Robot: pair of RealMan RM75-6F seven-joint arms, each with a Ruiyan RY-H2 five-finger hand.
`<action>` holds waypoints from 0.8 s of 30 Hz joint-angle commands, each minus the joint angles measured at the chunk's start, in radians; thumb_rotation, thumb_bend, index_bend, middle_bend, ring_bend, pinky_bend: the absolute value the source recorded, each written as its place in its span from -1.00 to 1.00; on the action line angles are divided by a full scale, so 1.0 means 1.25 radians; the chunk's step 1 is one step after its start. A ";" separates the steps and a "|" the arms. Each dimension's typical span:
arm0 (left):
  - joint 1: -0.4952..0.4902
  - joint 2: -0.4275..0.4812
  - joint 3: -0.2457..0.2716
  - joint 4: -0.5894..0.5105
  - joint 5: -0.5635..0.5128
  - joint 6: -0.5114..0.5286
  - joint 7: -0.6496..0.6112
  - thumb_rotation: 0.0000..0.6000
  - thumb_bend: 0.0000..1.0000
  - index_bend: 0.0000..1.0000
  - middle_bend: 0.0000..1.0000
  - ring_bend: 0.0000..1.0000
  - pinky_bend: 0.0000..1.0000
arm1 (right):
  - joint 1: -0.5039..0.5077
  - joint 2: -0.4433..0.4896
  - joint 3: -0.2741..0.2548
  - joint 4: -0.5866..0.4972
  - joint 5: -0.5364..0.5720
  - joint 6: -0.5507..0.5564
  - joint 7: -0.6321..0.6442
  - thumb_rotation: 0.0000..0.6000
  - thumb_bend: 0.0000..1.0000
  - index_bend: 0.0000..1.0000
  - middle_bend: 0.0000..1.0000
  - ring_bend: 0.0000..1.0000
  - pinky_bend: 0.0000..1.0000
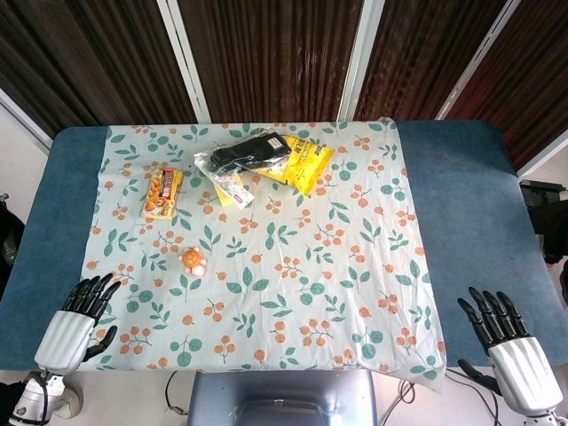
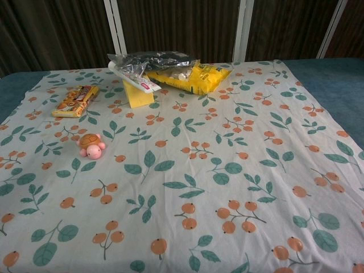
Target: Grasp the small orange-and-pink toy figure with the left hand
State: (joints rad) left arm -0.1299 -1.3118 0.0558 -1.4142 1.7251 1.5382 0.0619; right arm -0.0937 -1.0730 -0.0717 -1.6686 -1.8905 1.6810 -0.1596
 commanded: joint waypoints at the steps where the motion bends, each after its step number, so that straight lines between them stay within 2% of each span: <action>1: -0.002 0.001 0.007 -0.001 0.008 -0.005 -0.004 1.00 -0.24 -1.00 -1.00 -1.00 -0.77 | 0.000 0.003 -0.001 -0.004 0.002 -0.001 0.001 1.00 -0.77 -1.00 -1.00 -1.00 -1.00; 4: -0.014 -0.009 0.013 0.007 0.022 -0.018 -0.013 1.00 -0.24 -1.00 -1.00 -1.00 -0.76 | -0.001 0.006 -0.004 -0.005 -0.001 0.003 0.004 1.00 -0.77 -1.00 -1.00 -1.00 -1.00; 5: -0.021 -0.020 0.011 0.015 0.026 -0.024 -0.015 1.00 -0.24 -1.00 -1.00 -0.95 -0.70 | -0.001 0.008 -0.004 -0.007 0.000 0.005 0.007 1.00 -0.77 -1.00 -1.00 -1.00 -1.00; 6: -0.030 -0.032 0.005 0.024 0.028 -0.029 -0.012 1.00 -0.24 -1.00 -1.00 -0.83 -0.55 | -0.001 0.008 -0.003 -0.007 0.000 0.006 0.010 1.00 -0.77 -1.00 -1.00 -1.00 -1.00; 7: -0.042 -0.048 -0.003 0.037 0.033 -0.035 -0.012 1.00 -0.24 -1.00 -1.00 -0.55 -0.18 | 0.000 0.008 -0.003 -0.007 0.002 0.006 0.011 1.00 -0.77 -1.00 -1.00 -1.00 -1.00; 8: -0.064 -0.073 -0.014 0.062 0.045 -0.043 -0.026 1.00 -0.24 -1.00 -1.00 -0.36 0.08 | 0.001 0.007 -0.002 -0.006 0.005 0.003 0.010 1.00 -0.77 -1.00 -1.00 -1.00 -1.00; 10: -0.099 -0.116 -0.038 0.109 0.049 -0.055 -0.060 1.00 -0.24 -1.00 -0.98 0.16 0.74 | 0.006 0.005 0.000 -0.007 0.011 -0.006 0.009 1.00 -0.77 -1.00 -1.00 -1.00 -1.00; 12: -0.135 -0.156 -0.061 0.161 0.037 -0.084 -0.086 1.00 -0.24 -0.98 -0.95 0.38 0.93 | 0.012 0.004 0.000 -0.008 0.020 -0.021 0.011 1.00 -0.77 -1.00 -1.00 -1.00 -1.00; 17: -0.222 -0.232 -0.106 0.281 0.001 -0.177 -0.079 1.00 -0.24 -0.89 -0.86 0.61 1.00 | 0.030 0.008 0.008 -0.010 0.059 -0.061 0.028 1.00 -0.77 -1.00 -1.00 -1.00 -1.00; 24: -0.298 -0.276 -0.101 0.383 -0.031 -0.298 -0.077 1.00 -0.23 -0.88 -0.92 0.71 1.00 | 0.048 0.005 0.010 -0.012 0.092 -0.104 0.029 1.00 -0.77 -1.00 -1.00 -1.00 -1.00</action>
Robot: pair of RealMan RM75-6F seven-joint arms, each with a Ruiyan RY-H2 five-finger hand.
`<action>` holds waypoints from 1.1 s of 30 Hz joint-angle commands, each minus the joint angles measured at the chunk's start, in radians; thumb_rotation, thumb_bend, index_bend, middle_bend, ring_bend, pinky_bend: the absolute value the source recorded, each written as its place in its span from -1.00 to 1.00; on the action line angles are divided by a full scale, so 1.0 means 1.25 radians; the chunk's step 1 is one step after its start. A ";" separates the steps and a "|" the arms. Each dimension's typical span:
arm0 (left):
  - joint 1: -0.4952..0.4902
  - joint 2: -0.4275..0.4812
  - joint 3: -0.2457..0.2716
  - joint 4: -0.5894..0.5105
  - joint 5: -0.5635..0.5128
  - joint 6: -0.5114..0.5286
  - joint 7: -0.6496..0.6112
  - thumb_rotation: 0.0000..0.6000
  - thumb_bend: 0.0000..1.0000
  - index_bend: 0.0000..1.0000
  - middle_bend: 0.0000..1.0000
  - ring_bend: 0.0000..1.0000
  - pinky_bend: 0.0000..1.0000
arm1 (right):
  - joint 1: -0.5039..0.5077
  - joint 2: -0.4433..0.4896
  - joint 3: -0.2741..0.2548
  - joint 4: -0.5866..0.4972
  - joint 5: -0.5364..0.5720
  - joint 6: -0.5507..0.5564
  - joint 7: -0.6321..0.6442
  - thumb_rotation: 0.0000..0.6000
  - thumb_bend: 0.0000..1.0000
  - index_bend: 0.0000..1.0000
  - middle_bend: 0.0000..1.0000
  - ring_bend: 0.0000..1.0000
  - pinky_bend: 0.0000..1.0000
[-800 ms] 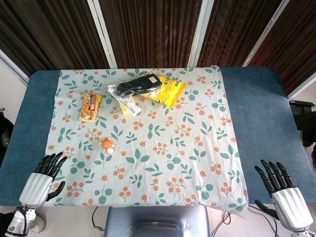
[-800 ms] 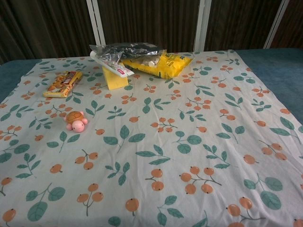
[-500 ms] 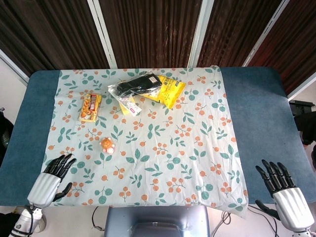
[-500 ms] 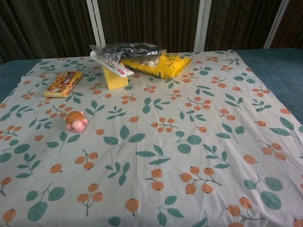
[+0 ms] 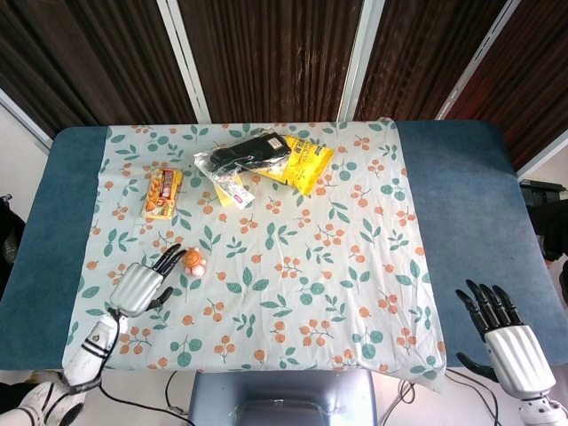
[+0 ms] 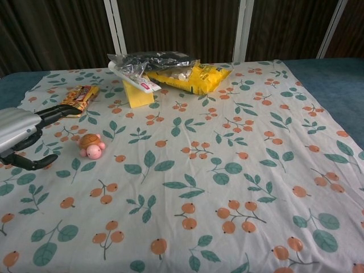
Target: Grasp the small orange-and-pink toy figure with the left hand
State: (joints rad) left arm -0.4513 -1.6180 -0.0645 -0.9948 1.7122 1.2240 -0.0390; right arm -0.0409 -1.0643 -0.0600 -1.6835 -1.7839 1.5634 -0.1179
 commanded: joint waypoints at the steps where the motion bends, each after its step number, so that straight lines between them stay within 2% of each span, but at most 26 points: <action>1: -0.045 -0.037 -0.004 0.058 -0.021 -0.048 0.004 1.00 -0.22 -0.88 -0.91 0.72 1.00 | 0.007 -0.003 0.001 -0.001 0.009 -0.013 -0.006 1.00 -0.77 -1.00 -1.00 -1.00 -1.00; 6: -0.062 -0.051 0.004 0.093 -0.021 -0.056 -0.009 1.00 -0.20 -0.84 -0.89 0.73 1.00 | 0.010 -0.004 -0.001 -0.004 0.014 -0.022 -0.009 1.00 -0.77 -1.00 -1.00 -1.00 -1.00; 17: -0.103 -0.105 0.037 0.225 -0.031 -0.099 -0.035 1.00 -0.20 -0.69 -0.67 0.75 1.00 | 0.014 0.004 -0.007 -0.014 0.023 -0.028 -0.005 1.00 -0.77 -1.00 -1.00 -1.00 -1.00; 26: -0.114 -0.126 0.061 0.271 -0.030 -0.089 -0.074 1.00 -0.20 -0.56 -0.56 0.75 1.00 | 0.016 0.004 -0.008 -0.019 0.032 -0.032 -0.010 1.00 -0.77 -1.00 -1.00 -1.00 -1.00; 29: -0.118 -0.138 0.065 0.289 -0.029 -0.078 -0.087 1.00 -0.19 -0.41 -0.42 0.77 1.00 | 0.016 0.005 -0.009 -0.020 0.033 -0.031 -0.012 1.00 -0.77 -1.00 -1.00 -1.00 -1.00; 33: -0.122 -0.159 0.070 0.320 -0.026 -0.055 -0.110 1.00 -0.19 0.08 0.07 0.85 1.00 | 0.017 0.005 -0.010 -0.021 0.033 -0.030 -0.012 1.00 -0.77 -1.00 -1.00 -1.00 -1.00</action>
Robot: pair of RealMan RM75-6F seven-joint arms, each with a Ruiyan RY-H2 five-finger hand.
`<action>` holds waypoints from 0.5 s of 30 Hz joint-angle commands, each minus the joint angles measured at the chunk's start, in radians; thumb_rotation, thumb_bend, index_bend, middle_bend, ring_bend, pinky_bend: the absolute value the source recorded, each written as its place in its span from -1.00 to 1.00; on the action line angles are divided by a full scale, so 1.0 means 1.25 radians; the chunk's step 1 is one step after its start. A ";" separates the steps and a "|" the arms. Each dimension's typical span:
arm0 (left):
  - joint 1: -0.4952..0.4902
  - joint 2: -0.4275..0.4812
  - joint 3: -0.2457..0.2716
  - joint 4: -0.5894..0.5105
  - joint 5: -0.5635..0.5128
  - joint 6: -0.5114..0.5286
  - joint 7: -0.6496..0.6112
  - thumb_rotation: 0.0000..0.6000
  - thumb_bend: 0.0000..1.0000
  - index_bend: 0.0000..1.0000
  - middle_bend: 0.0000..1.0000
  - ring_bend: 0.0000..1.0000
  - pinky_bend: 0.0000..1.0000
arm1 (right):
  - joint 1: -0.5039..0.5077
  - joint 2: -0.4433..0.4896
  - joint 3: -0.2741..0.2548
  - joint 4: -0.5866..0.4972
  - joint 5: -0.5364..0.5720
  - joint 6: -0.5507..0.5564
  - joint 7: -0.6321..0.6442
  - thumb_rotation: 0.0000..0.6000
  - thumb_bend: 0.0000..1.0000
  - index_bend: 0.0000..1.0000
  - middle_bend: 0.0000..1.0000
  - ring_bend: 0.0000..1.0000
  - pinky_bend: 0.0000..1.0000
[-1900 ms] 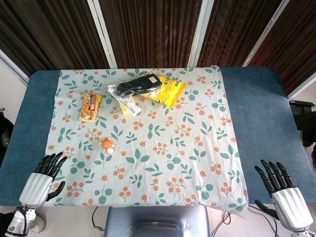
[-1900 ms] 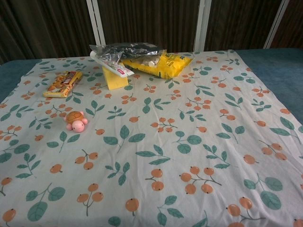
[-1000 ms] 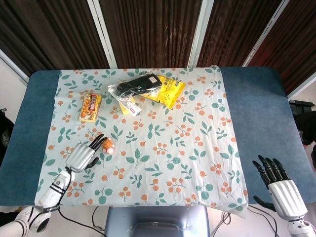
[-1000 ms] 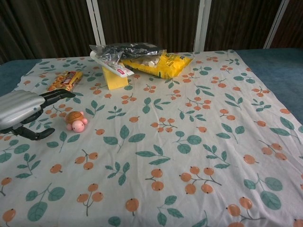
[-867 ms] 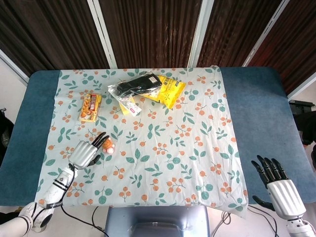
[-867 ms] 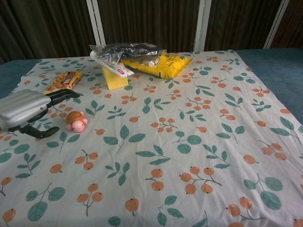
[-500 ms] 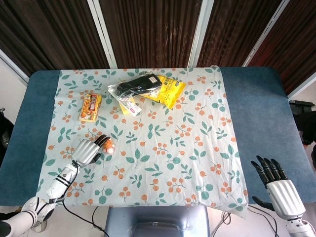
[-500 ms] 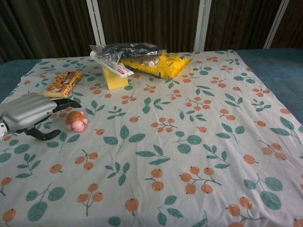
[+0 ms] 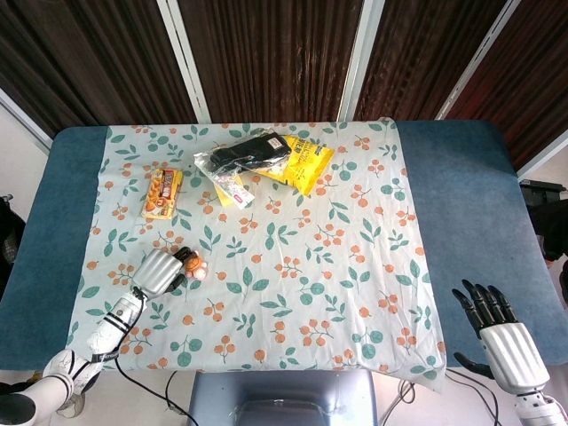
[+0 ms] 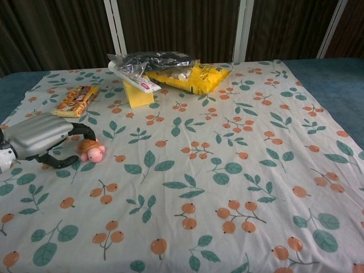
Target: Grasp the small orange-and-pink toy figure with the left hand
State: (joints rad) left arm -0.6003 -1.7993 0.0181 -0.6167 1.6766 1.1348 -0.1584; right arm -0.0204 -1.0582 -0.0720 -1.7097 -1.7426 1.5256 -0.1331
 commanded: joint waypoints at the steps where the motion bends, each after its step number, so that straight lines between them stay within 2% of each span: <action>1: -0.003 -0.020 0.004 0.027 0.003 0.023 -0.021 1.00 -0.19 0.22 0.20 0.86 1.00 | 0.000 0.000 0.000 0.000 0.001 0.000 0.000 1.00 -0.77 -1.00 -1.00 -1.00 -1.00; 4: -0.001 -0.041 0.007 0.062 0.007 0.055 -0.037 1.00 -0.19 0.54 0.53 0.88 1.00 | 0.001 0.001 -0.001 -0.001 0.001 0.000 0.001 1.00 -0.77 -1.00 -1.00 -1.00 -1.00; 7: 0.003 -0.062 0.009 0.101 0.009 0.088 -0.052 1.00 -0.17 0.75 0.74 0.90 1.00 | 0.001 0.002 -0.001 -0.001 0.001 0.002 0.003 1.00 -0.77 -1.00 -1.00 -1.00 -1.00; 10: 0.006 -0.076 0.012 0.132 0.010 0.106 -0.066 1.00 -0.16 0.82 0.81 0.90 1.00 | 0.001 0.003 -0.002 -0.001 0.000 0.002 0.003 1.00 -0.77 -1.00 -1.00 -1.00 -1.00; 15: 0.008 -0.089 0.017 0.160 0.008 0.124 -0.081 1.00 -0.15 0.84 0.82 0.90 1.00 | 0.003 0.004 -0.007 -0.003 -0.004 -0.001 0.006 1.00 -0.77 -1.00 -1.00 -1.00 -1.00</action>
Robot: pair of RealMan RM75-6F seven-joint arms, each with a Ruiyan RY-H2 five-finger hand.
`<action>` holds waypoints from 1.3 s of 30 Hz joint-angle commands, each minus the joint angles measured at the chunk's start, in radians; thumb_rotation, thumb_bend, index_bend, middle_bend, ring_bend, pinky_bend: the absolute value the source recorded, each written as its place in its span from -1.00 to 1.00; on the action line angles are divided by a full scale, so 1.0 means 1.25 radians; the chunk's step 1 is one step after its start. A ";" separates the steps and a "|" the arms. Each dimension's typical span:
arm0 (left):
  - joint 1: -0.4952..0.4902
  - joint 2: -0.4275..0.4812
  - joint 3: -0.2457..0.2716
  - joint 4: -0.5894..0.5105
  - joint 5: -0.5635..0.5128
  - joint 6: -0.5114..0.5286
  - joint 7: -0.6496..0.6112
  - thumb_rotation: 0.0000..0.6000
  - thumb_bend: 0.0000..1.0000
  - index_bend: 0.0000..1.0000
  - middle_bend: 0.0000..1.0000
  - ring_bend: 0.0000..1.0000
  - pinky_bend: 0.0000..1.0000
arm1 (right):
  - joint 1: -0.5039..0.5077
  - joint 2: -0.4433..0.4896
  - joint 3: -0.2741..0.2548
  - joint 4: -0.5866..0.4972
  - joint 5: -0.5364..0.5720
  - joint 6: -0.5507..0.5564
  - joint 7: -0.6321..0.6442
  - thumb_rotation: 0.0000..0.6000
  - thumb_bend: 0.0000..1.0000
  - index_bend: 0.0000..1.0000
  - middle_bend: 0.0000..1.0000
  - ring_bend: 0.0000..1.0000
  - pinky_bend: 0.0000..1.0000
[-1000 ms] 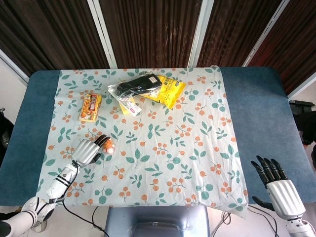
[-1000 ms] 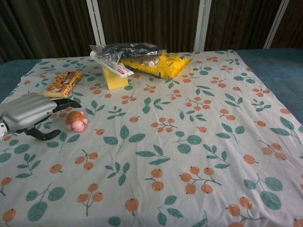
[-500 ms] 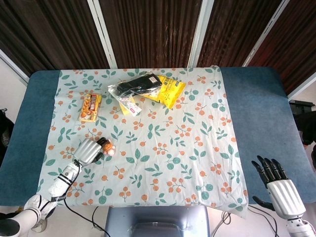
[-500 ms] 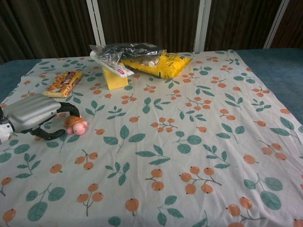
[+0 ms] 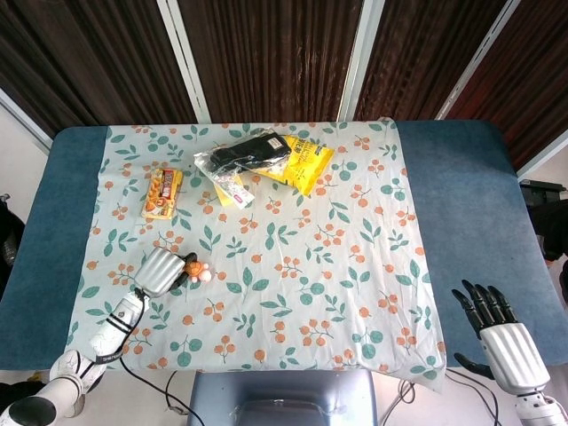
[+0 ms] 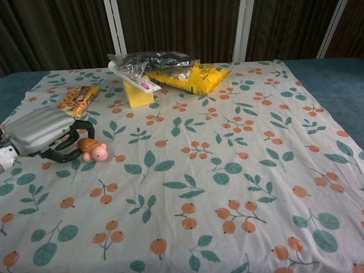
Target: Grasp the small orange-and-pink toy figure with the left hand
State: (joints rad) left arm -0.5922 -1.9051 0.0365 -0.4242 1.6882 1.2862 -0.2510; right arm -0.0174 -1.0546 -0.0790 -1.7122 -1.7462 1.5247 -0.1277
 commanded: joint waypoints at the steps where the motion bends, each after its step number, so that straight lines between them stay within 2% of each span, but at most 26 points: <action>1: 0.001 -0.004 0.006 0.009 0.000 -0.001 -0.009 1.00 -0.15 0.77 0.72 0.90 1.00 | 0.001 0.001 -0.002 -0.001 -0.002 -0.001 0.004 1.00 -0.77 -1.00 -1.00 -1.00 -1.00; 2: 0.002 -0.001 0.013 0.010 0.001 -0.013 -0.009 1.00 -0.15 0.66 0.61 0.90 1.00 | 0.001 0.002 -0.003 -0.002 -0.003 0.000 0.005 1.00 -0.77 -1.00 -1.00 -1.00 -1.00; 3: 0.002 0.002 0.017 0.008 0.000 -0.024 -0.009 1.00 -0.15 0.43 0.39 0.89 1.00 | 0.001 0.003 -0.003 -0.002 -0.003 0.001 0.005 1.00 -0.77 -1.00 -1.00 -1.00 -1.00; 4: 0.002 0.006 0.018 0.003 -0.003 -0.036 -0.009 1.00 -0.16 0.10 0.09 0.87 1.00 | 0.000 0.003 -0.003 -0.002 -0.004 0.001 0.005 1.00 -0.77 -1.00 -1.00 -1.00 -1.00; 7: 0.002 0.019 0.018 -0.022 -0.011 -0.054 -0.010 1.00 -0.16 -0.48 -0.39 0.84 1.00 | 0.001 0.004 -0.004 -0.002 -0.005 0.002 0.006 1.00 -0.77 -1.00 -1.00 -1.00 -1.00; 10: 0.003 0.030 0.019 -0.043 -0.013 -0.049 -0.001 1.00 -0.17 -0.78 -0.64 0.84 1.00 | 0.000 0.005 -0.005 -0.002 -0.007 0.004 0.008 1.00 -0.77 -1.00 -1.00 -1.00 -1.00; 13: 0.005 0.043 0.020 -0.070 -0.013 -0.032 0.008 1.00 -0.19 -0.97 -0.85 0.83 1.00 | 0.001 0.005 -0.006 -0.003 -0.009 0.004 0.008 1.00 -0.77 -1.00 -1.00 -1.00 -1.00; 18: 0.009 0.072 0.022 -0.130 -0.008 -0.007 0.034 1.00 -0.19 -1.00 -0.93 0.83 1.00 | 0.000 0.007 -0.008 -0.005 -0.012 0.005 0.008 1.00 -0.77 -1.00 -1.00 -1.00 -1.00; 22: 0.010 0.092 0.027 -0.178 -0.004 0.000 0.060 1.00 -0.19 -0.88 -0.90 0.83 1.00 | 0.000 0.010 -0.010 -0.008 -0.012 0.007 0.010 1.00 -0.77 -1.00 -1.00 -1.00 -1.00; 33: -0.010 0.094 0.032 -0.247 -0.002 -0.045 0.122 1.00 -0.19 -0.85 -0.87 0.84 1.00 | 0.001 0.015 -0.012 -0.010 -0.016 0.008 0.018 1.00 -0.77 -1.00 -1.00 -1.00 -1.00; 39: -0.018 0.099 0.025 -0.276 -0.025 -0.096 0.158 1.00 -0.21 -0.83 -0.85 0.84 1.00 | 0.000 0.017 -0.012 -0.010 -0.015 0.009 0.020 1.00 -0.77 -1.00 -1.00 -1.00 -1.00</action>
State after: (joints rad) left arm -0.6112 -1.7838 0.0716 -0.7601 1.6686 1.1828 -0.0653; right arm -0.0170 -1.0339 -0.0937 -1.7242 -1.7654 1.5367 -0.1029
